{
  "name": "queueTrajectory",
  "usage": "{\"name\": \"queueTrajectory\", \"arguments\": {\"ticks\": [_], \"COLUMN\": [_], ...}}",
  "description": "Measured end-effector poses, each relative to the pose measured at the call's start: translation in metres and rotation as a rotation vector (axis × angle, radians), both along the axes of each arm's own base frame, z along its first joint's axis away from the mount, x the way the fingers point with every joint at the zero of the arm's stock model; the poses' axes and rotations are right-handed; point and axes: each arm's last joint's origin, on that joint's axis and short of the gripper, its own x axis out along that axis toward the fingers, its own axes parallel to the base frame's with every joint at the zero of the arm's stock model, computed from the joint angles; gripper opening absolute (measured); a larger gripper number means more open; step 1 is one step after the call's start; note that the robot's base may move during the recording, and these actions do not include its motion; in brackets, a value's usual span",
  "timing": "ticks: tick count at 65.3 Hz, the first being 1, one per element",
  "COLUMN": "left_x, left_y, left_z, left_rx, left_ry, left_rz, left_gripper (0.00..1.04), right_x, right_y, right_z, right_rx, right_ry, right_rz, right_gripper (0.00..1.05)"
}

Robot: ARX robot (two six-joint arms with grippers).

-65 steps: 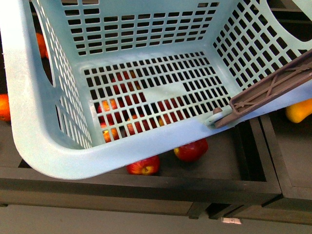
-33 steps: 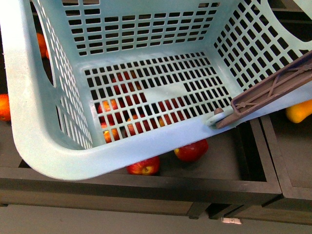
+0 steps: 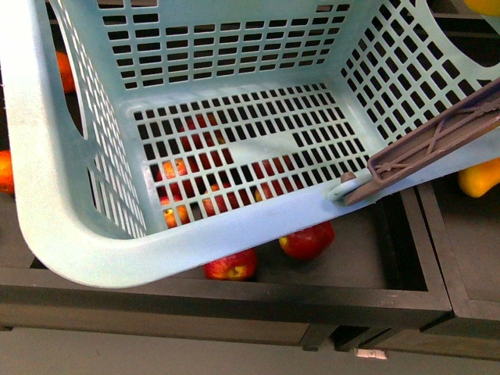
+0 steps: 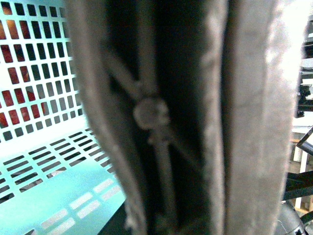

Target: Pick mango and avocado into basket

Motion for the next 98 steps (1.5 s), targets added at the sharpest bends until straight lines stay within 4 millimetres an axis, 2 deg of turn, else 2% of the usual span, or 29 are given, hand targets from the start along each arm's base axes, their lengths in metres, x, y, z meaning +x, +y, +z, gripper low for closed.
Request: {"name": "queueTrajectory", "arguments": {"ticks": [6, 17, 23, 26, 33, 38, 42, 68, 71, 74, 78, 84, 98], "left_x": [0.0, 0.0, 0.0, 0.0, 0.0, 0.0, 0.0, 0.0, -0.001, -0.001, -0.001, -0.001, -0.001], "left_y": [0.0, 0.0, 0.0, 0.0, 0.0, 0.0, 0.0, 0.0, -0.001, -0.001, -0.001, -0.001, -0.001], "left_z": [0.0, 0.0, 0.0, -0.001, -0.001, -0.001, -0.001, -0.001, -0.001, -0.001, -0.001, -0.001, -0.001], "left_rx": [0.001, 0.001, 0.001, 0.003, 0.003, 0.004, 0.003, 0.005, 0.005, 0.003, 0.004, 0.002, 0.004], "left_ry": [-0.001, -0.001, -0.001, 0.001, 0.001, 0.0, 0.001, -0.001, -0.001, 0.001, 0.0, 0.002, 0.0], "left_rz": [0.001, 0.001, 0.0, -0.005, 0.002, -0.003, -0.004, -0.002, -0.003, -0.005, -0.005, -0.007, -0.005], "left_gripper": [0.14, 0.14, 0.14, 0.14, 0.14, 0.14, 0.14, 0.14, 0.14, 0.14, 0.14, 0.14, 0.14], "right_x": [0.0, 0.0, 0.002, -0.001, -0.025, -0.047, -0.062, -0.066, -0.067, -0.075, -0.087, -0.1, -0.127], "right_y": [0.001, 0.0, -0.008, -0.016, -0.048, -0.077, -0.095, -0.1, -0.101, -0.096, -0.089, -0.084, -0.075], "right_z": [-0.001, 0.0, 0.002, 0.004, 0.007, 0.0, -0.012, -0.016, -0.02, -0.026, -0.029, -0.03, -0.045], "right_rx": [0.0, -0.011, -0.014, -0.015, 0.012, 0.007, -0.011, -0.014, -0.011, -0.054, -0.119, -0.169, -0.206], "right_ry": [0.004, -0.001, -0.022, -0.042, -0.099, -0.082, -0.04, -0.028, -0.134, -0.272, -0.369, -0.424, -0.417], "right_rz": [-0.002, -0.026, -0.093, -0.159, -0.349, -0.485, -0.575, -0.591, -0.42, -0.237, -0.131, -0.11, -0.103], "right_gripper": [0.51, 0.8, 0.98, 0.96, 0.96, 0.96, 0.96, 0.96, 0.88, 0.78, 0.68, 0.54, 0.19]}}
